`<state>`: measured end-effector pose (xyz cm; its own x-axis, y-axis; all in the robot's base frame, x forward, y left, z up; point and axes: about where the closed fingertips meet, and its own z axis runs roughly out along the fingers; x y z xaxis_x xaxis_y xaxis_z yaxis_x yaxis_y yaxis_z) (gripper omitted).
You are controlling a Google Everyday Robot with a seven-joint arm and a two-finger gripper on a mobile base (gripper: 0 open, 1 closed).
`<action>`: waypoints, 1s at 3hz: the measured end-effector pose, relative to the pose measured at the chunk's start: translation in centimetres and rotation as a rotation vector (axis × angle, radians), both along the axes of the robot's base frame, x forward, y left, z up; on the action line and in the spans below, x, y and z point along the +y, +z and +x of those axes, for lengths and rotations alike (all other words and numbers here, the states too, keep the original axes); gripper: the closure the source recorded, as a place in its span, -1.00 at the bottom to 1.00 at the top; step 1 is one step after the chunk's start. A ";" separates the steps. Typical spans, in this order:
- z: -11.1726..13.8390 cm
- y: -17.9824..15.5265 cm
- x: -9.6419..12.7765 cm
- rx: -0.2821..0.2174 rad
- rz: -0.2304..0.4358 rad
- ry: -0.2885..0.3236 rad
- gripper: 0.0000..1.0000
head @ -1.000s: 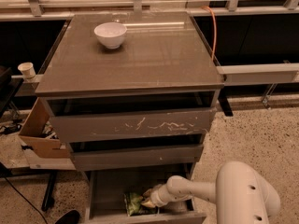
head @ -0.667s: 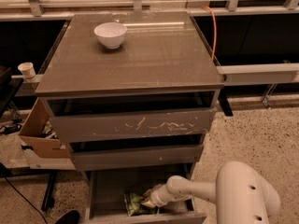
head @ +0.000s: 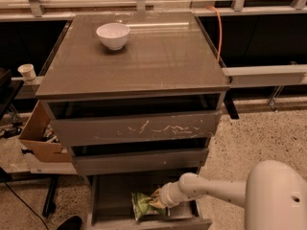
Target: Pick green jalapeno chip bag from bottom drawer and place on counter
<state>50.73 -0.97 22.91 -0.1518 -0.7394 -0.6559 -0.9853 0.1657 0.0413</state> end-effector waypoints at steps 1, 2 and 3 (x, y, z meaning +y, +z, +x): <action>0.6 7.1 -1.9 -0.041 -0.053 0.045 1.00; 2.7 10.3 -2.5 -0.100 -0.073 0.049 1.00; 2.7 10.3 -2.5 -0.100 -0.073 0.049 1.00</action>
Offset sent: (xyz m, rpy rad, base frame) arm 0.0029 -0.0165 0.0613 -0.0457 -0.0324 0.0404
